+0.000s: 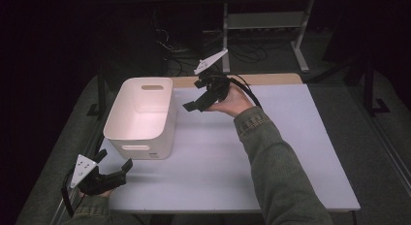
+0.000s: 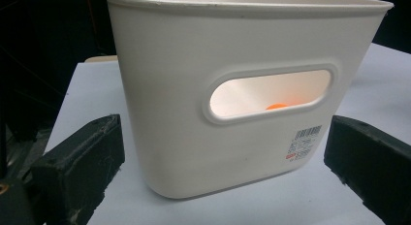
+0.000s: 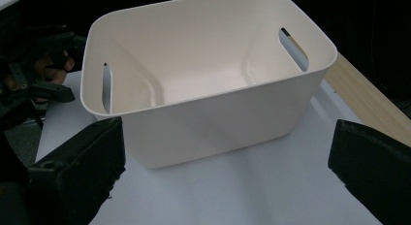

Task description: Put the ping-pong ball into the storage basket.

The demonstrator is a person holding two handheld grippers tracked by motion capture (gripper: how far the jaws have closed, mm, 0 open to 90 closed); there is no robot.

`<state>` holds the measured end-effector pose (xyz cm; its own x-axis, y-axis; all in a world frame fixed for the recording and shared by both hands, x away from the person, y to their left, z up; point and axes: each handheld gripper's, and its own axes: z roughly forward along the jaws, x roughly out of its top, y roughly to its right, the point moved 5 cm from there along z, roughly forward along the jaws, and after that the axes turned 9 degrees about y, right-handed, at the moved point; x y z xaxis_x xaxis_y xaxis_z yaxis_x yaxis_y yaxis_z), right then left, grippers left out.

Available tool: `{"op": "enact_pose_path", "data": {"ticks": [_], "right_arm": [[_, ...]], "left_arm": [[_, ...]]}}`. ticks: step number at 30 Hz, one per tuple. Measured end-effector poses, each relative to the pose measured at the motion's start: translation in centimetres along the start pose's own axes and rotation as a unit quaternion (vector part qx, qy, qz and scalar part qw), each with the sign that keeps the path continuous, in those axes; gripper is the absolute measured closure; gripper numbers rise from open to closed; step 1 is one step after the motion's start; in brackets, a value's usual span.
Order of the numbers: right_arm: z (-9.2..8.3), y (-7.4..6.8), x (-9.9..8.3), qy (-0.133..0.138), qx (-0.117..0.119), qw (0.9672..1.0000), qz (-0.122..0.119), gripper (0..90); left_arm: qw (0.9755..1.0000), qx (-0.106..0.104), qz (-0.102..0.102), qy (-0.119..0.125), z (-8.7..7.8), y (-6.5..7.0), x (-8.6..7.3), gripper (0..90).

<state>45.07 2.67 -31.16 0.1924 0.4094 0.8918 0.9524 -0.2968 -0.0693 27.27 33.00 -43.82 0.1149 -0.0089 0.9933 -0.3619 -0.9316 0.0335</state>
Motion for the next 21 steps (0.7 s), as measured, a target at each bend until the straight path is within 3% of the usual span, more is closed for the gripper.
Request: {"op": "enact_pose_path", "data": {"ticks": [21], "right_arm": [[-2.3, 0.6, -2.8, 0.013, -0.025, 0.9994, 0.022, 0.0]], "left_arm": [[1.0000, 0.002, -0.001, 0.000, 0.0, 0.0, 0.0, 0.3]]}}
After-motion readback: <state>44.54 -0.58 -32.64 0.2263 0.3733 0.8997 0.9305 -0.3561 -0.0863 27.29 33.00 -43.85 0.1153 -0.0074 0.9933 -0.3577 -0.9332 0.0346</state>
